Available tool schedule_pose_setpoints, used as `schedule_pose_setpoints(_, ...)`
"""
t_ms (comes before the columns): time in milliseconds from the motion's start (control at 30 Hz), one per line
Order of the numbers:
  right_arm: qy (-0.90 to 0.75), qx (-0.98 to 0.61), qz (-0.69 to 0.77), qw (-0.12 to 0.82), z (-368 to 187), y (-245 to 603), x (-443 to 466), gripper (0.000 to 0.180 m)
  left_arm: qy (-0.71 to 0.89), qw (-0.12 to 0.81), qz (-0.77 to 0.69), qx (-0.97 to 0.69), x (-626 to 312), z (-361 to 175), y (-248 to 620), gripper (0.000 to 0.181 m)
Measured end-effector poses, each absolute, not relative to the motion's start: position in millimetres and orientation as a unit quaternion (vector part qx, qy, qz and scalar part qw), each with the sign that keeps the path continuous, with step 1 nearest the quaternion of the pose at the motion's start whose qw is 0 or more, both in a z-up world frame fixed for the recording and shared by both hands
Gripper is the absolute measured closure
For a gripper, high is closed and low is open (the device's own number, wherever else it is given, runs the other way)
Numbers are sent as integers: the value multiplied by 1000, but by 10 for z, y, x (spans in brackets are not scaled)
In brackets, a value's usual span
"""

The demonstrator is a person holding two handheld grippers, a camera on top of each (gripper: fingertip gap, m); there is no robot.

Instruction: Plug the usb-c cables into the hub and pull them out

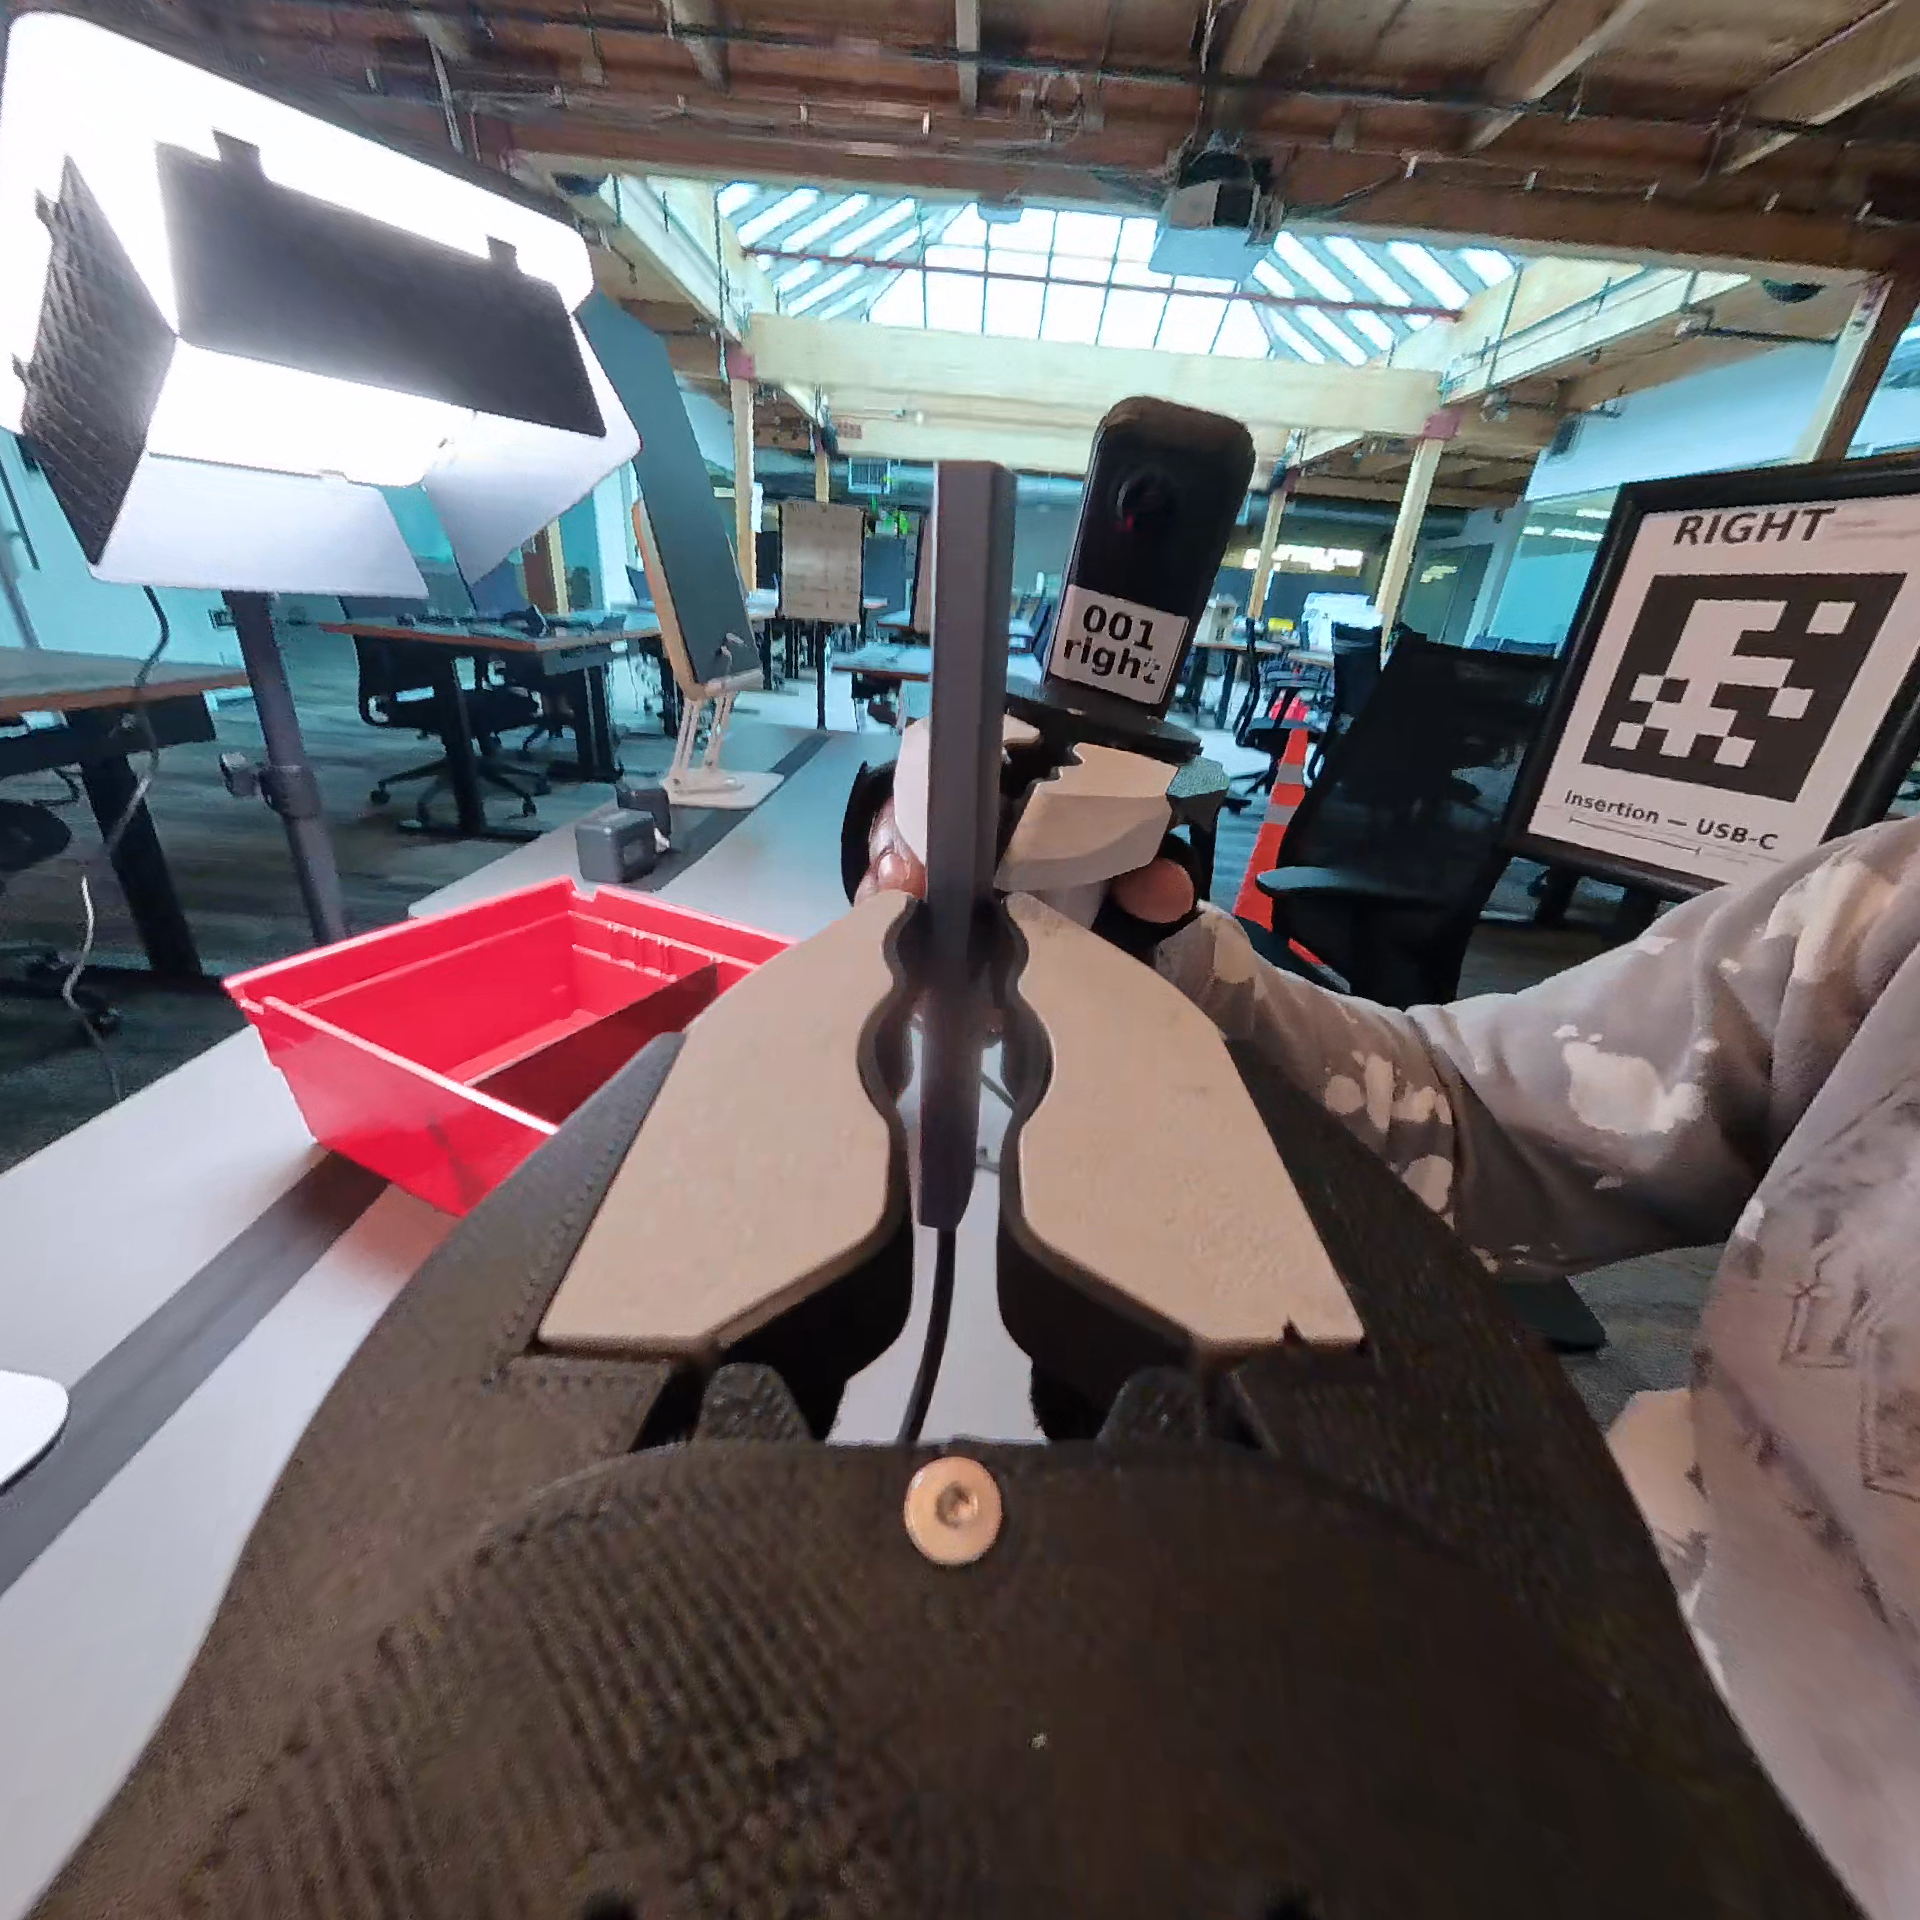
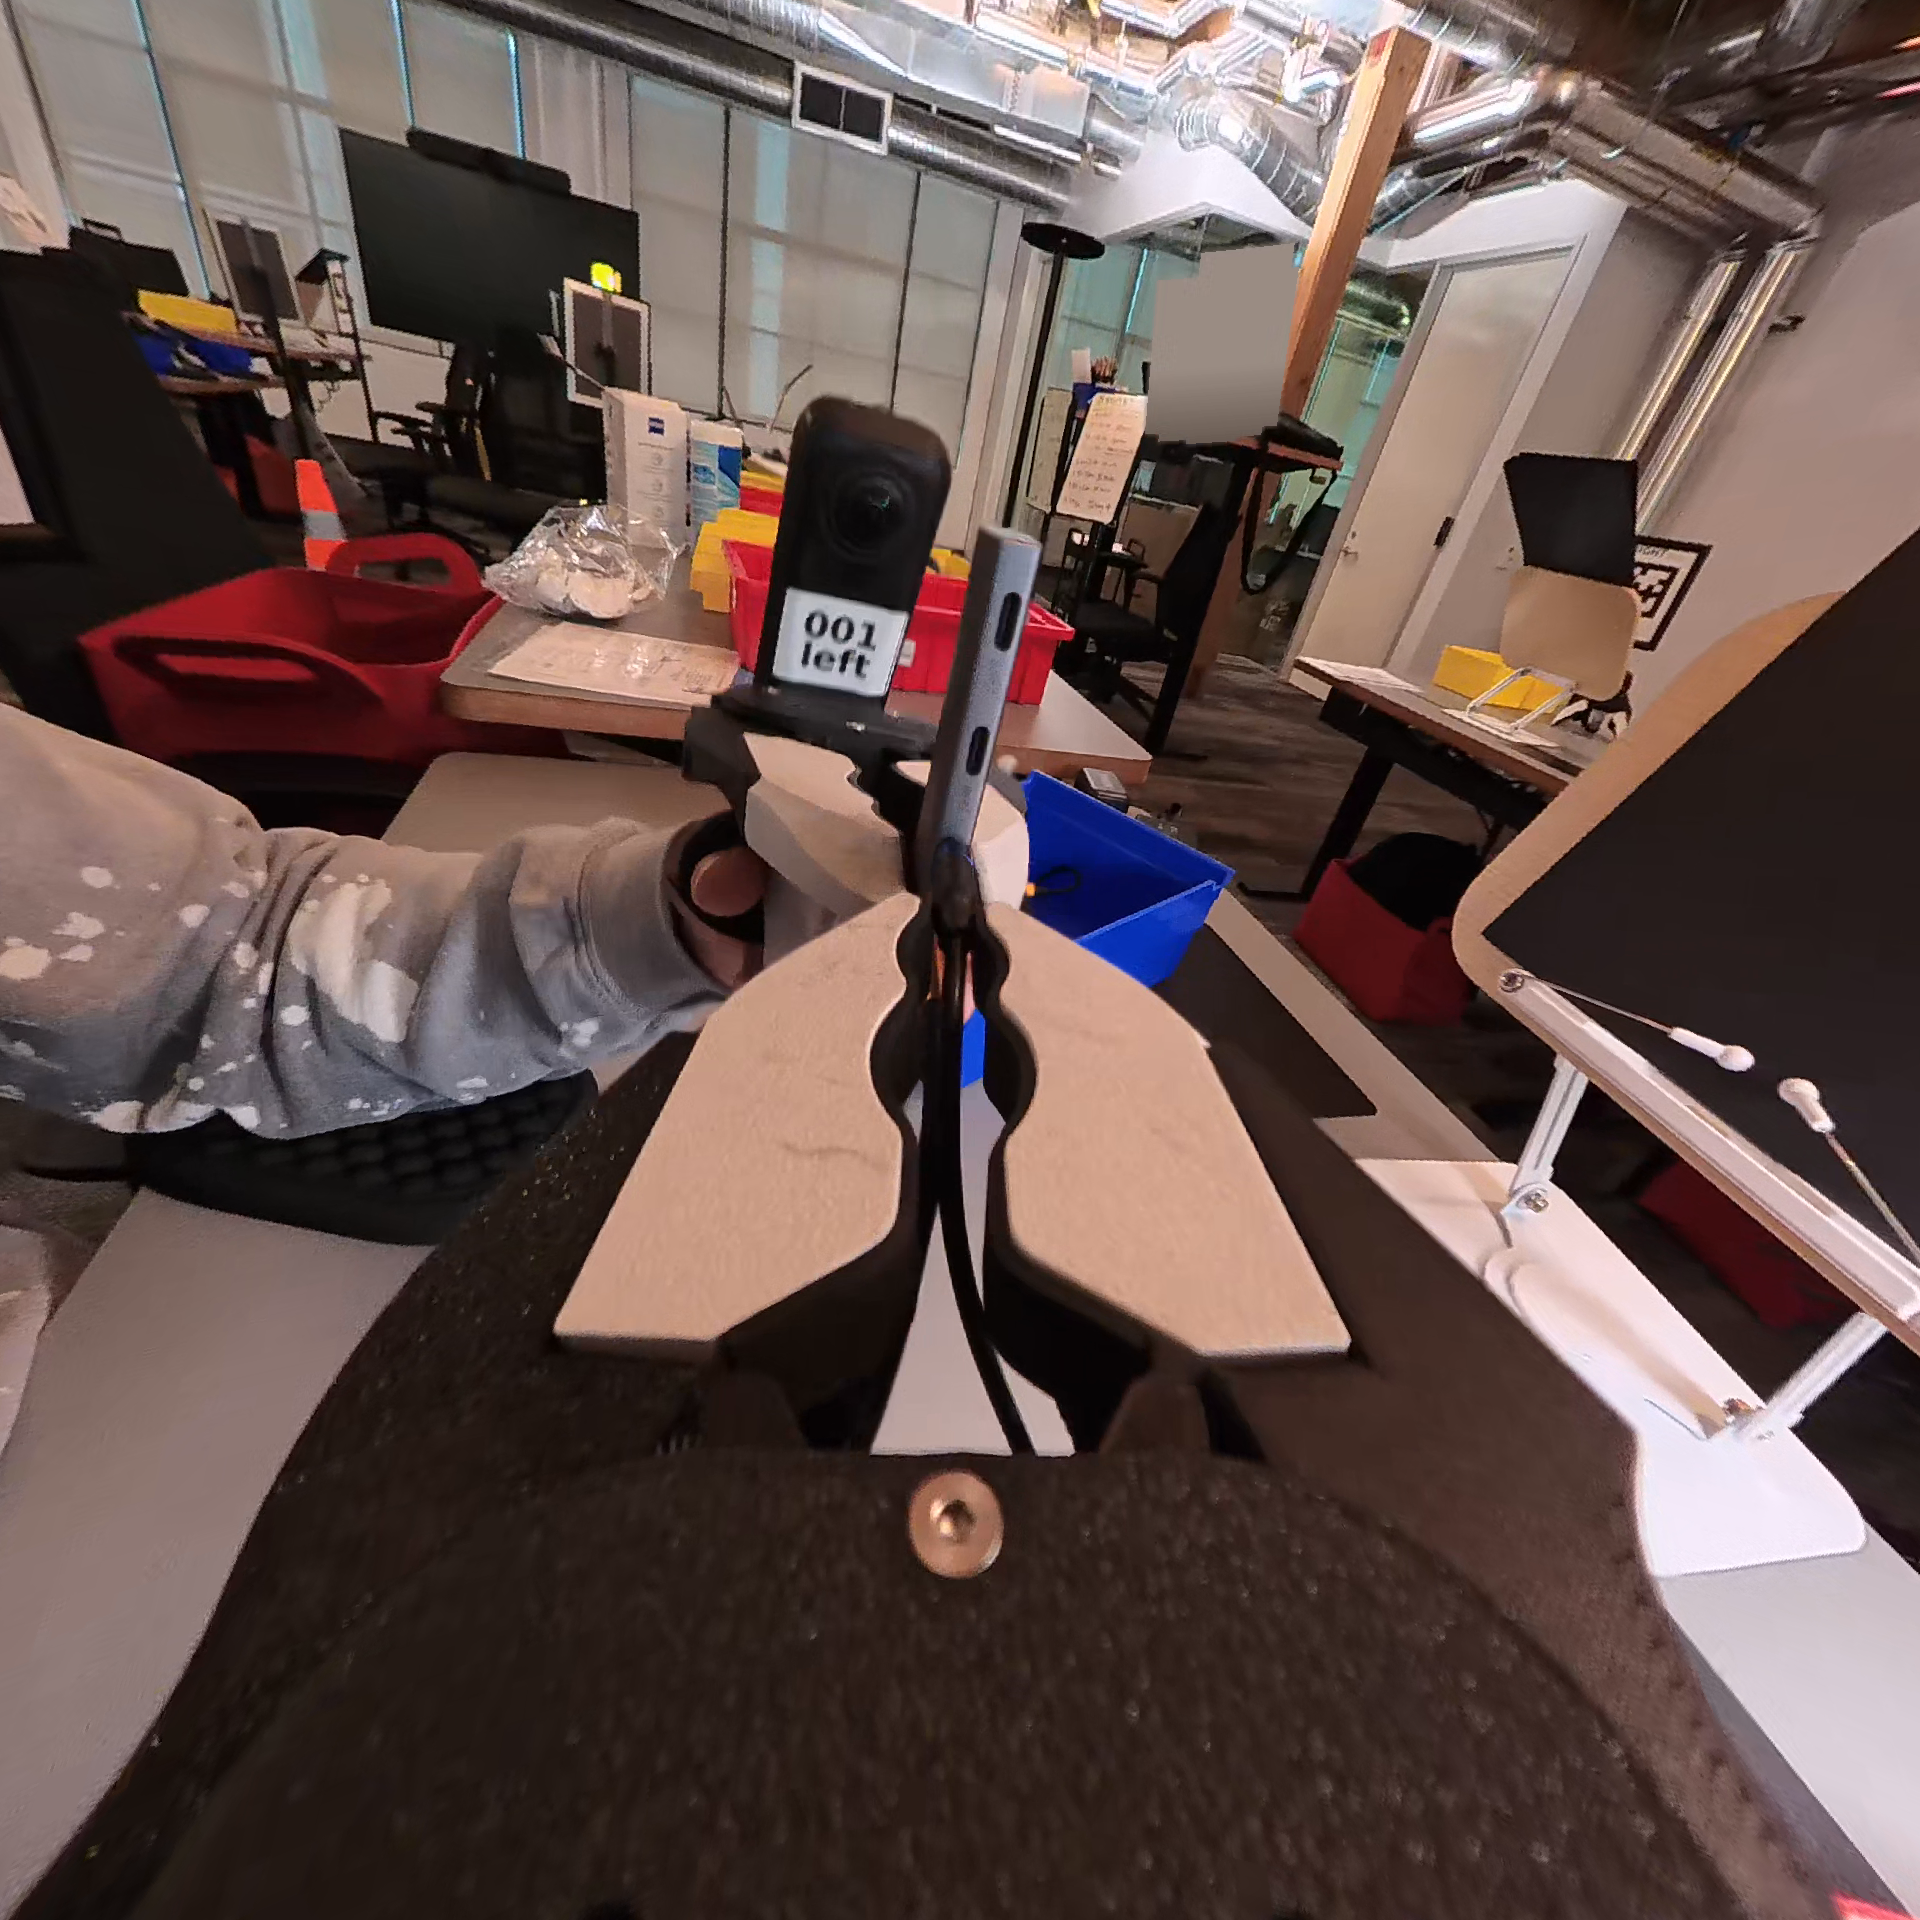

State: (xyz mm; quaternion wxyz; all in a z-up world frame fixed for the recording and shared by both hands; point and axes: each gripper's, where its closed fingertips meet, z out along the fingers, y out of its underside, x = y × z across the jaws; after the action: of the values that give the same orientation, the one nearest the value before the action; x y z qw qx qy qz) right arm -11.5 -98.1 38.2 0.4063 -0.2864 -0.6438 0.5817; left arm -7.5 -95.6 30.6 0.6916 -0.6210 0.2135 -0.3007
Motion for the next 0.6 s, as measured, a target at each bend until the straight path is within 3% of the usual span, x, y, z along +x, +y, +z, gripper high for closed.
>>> schedule_pose_setpoints(333,-713,-292,524,363,80,-1012,-83,174,243,640,-140,-716,-256,392,-1235,159)
schedule_pose_setpoints(500,-723,-257,549,331,32,-1290,-90,174,314,582,-167,-732,-77,75,-1254,149)
schedule_pose_setpoints(600,-706,-243,580,326,128,-1331,-45,174,328,599,-216,-698,5,156,-1318,156)
